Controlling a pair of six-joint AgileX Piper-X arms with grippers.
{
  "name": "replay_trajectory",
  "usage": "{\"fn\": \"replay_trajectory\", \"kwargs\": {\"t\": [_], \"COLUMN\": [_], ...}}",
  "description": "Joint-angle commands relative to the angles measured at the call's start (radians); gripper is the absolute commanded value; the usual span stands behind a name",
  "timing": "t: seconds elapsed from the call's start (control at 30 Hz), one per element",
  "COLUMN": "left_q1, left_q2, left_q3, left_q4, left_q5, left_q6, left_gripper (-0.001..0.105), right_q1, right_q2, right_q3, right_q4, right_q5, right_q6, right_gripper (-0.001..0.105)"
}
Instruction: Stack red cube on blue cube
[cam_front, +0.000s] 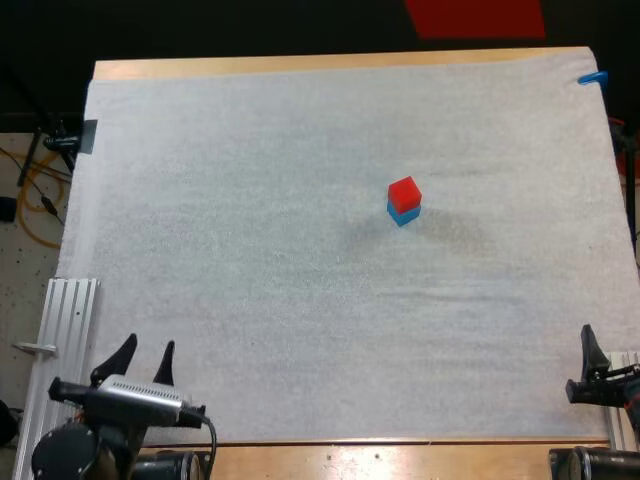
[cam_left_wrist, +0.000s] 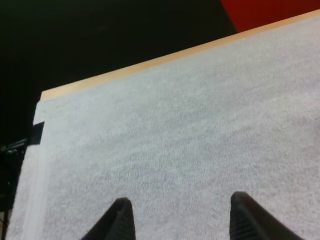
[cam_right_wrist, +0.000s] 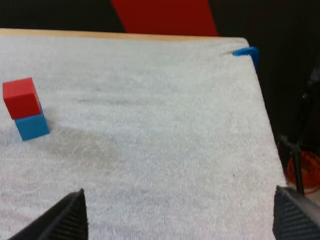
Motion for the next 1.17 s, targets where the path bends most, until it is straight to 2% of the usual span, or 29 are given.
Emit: {"fn": "replay_trajectory", "kwargs": {"t": [0.0,0.2,1.13], "left_q1": [-0.001,-0.001,-0.001], "left_q2": [-0.141,-0.139,-0.139], "left_q3": [0.018,0.087,0.088], "left_q4": [-0.028,-0.048,-0.05], "left_q5": [-0.011,-0.011,-0.011], "left_q6": [-0.013,-0.013,-0.013], "left_gripper": [0.044,0.044,0.044], "right_q1": [-0.002,-0.002,-0.002], "right_q2": [-0.045,-0.045,-0.045], "right_q3": [0.004,0.021,0.021], "right_q4": [-0.013,-0.016,-0.016], "right_q5": [-0.01,-0.01,-0.008], "right_q6": [-0.001,0.001,0.006], "right_gripper": [0.073,0.073,0.073]}}
